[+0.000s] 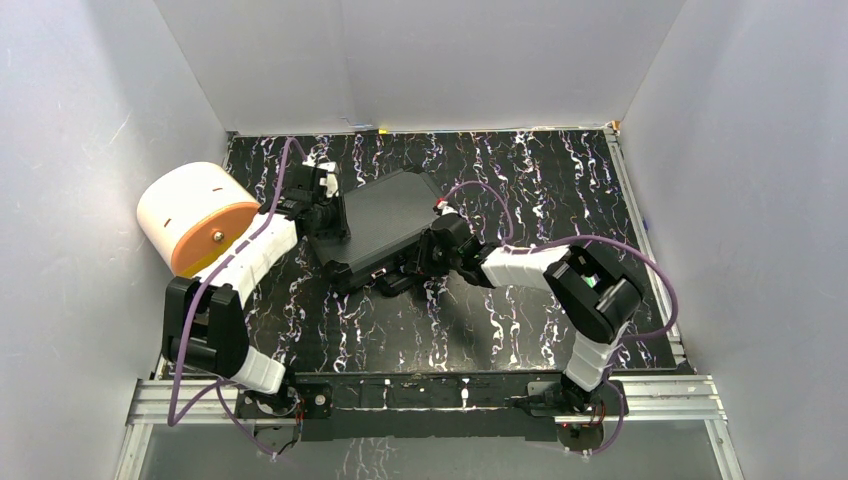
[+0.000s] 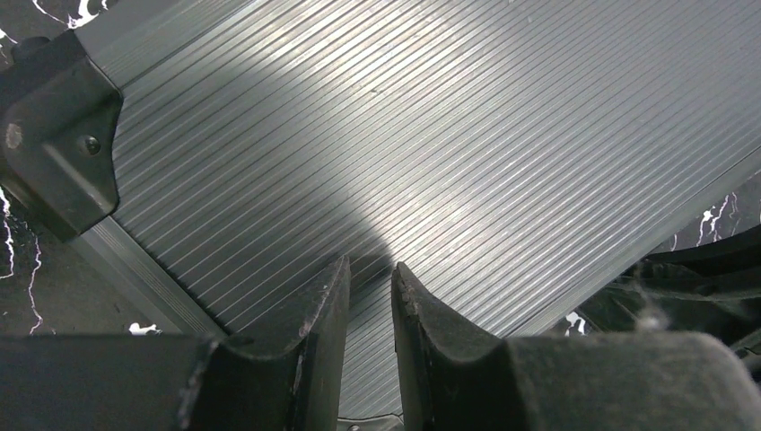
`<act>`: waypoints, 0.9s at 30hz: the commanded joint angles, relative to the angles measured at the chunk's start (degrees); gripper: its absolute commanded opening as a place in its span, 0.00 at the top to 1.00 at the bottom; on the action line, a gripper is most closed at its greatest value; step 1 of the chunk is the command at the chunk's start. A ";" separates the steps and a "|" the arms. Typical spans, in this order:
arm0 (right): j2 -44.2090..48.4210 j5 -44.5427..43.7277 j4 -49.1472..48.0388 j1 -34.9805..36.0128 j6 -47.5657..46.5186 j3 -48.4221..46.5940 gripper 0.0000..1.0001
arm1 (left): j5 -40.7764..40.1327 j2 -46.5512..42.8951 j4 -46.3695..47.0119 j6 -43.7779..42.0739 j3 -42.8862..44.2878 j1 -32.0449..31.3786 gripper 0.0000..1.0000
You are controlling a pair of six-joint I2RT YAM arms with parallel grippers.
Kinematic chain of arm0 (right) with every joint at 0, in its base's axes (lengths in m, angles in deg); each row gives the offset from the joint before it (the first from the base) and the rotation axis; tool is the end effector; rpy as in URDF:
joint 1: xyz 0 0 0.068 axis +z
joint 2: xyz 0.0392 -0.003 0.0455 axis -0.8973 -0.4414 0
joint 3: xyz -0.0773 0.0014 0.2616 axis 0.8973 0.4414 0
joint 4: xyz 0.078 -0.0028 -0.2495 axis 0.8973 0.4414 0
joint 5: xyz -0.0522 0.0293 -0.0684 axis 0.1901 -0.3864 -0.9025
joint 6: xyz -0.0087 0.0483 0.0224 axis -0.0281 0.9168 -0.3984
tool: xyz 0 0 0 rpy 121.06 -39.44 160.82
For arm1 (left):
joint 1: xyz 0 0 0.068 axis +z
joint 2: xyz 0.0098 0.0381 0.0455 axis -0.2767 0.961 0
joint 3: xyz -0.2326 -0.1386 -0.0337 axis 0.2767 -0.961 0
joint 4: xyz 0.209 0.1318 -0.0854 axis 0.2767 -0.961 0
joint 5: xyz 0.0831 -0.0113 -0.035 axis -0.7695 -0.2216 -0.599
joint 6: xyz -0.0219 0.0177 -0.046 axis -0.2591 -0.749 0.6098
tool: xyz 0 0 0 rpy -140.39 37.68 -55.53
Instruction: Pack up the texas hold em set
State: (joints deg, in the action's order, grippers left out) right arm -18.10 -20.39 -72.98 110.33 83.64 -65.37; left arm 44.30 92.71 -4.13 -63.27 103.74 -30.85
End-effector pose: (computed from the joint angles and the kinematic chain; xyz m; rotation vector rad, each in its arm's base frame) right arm 0.2514 0.2668 0.1693 0.0042 2.3377 0.9327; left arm 0.3123 -0.0849 0.2590 -0.0172 2.4041 -0.3442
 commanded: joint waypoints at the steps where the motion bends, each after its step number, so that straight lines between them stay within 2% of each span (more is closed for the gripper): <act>1: -2.04 1.17 -2.46 -0.01 -1.11 -2.63 0.71 | -4.41 1.47 -6.28 -0.63 -3.52 -0.42 0.77; 6: -3.49 -0.69 0.26 0.21 -1.42 -3.75 0.72 | -4.26 1.31 -6.33 -0.74 -3.09 -0.44 0.77; 12: -6.14 -2.96 5.07 0.73 -2.85 -6.24 0.86 | -3.86 1.19 -6.37 -0.41 -2.86 -0.51 0.78; 18: -8.99 -6.41 7.10 1.50 -3.84 -7.47 0.94 | -2.16 1.48 -6.37 0.68 -2.82 -0.49 0.79; 27: -12.64 -7.67 1.10 3.01 -7.97 -6.06 0.97 | 0.04 1.42 -6.38 2.78 -3.42 -0.53 0.80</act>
State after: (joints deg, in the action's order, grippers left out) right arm -24.35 -23.50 -67.02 111.68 78.62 -72.04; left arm 43.40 92.41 -3.76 -61.66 103.32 -31.29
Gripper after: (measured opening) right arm 0.046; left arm 0.206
